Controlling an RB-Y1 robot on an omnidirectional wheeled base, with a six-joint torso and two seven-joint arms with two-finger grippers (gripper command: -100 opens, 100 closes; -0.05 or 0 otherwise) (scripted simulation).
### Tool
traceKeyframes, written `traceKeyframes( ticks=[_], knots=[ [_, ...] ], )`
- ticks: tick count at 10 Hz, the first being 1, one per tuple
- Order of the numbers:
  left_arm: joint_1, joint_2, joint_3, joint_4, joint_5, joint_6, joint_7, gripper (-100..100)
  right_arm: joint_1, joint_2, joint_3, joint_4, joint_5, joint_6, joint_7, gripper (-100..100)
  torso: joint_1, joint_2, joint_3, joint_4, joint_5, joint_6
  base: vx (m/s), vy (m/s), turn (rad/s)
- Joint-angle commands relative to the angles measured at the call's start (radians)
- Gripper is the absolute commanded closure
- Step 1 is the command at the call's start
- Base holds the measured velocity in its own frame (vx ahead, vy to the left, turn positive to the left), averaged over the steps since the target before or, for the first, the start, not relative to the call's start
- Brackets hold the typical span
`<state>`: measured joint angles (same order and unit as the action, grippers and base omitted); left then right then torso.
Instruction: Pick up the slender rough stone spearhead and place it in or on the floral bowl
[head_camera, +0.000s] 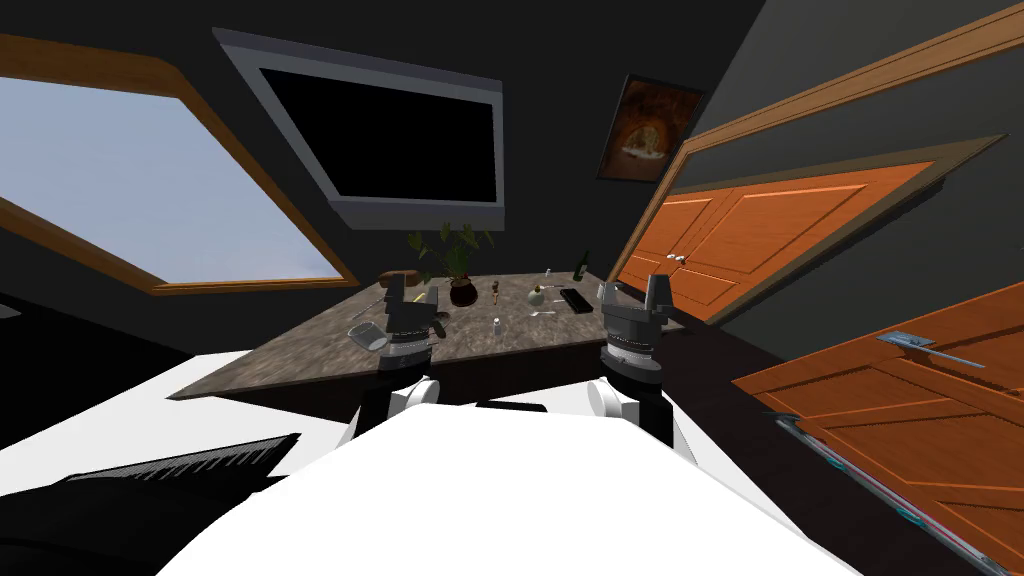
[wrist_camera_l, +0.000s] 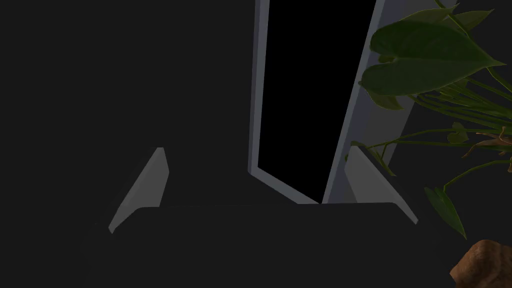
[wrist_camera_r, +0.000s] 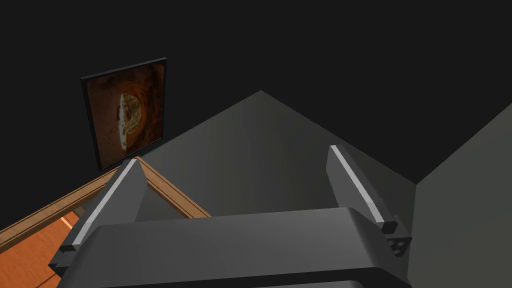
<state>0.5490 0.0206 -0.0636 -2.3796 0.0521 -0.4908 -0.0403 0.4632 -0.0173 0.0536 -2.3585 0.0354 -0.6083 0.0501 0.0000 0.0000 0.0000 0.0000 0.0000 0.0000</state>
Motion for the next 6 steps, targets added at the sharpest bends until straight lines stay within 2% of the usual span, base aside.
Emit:
traceKeyframes(
  ticks=[1,4,6],
  knots=[
    [-0.005,0.035,0.004,0.016,-0.013,0.006,-0.013,-100,0.000,0.000,0.000,0.000,0.000,0.000,0.000,0,0.000,0.000,0.000,0.000,0.000,0.000,-0.010,0.000,0.033],
    [-0.020,0.091,0.017,0.066,-0.056,0.025,-0.058,-100,0.000,0.000,0.000,0.000,0.000,0.000,0.000,0,0.000,0.002,0.001,0.000,0.000,0.000,-0.035,-0.004,0.061],
    [-0.034,0.120,0.031,0.119,-0.102,0.046,-0.107,-100,0.000,0.000,0.000,0.000,0.000,0.000,0.000,0,0.000,0.004,0.002,0.001,0.000,0.000,-0.070,-0.016,0.102]
  ],
)
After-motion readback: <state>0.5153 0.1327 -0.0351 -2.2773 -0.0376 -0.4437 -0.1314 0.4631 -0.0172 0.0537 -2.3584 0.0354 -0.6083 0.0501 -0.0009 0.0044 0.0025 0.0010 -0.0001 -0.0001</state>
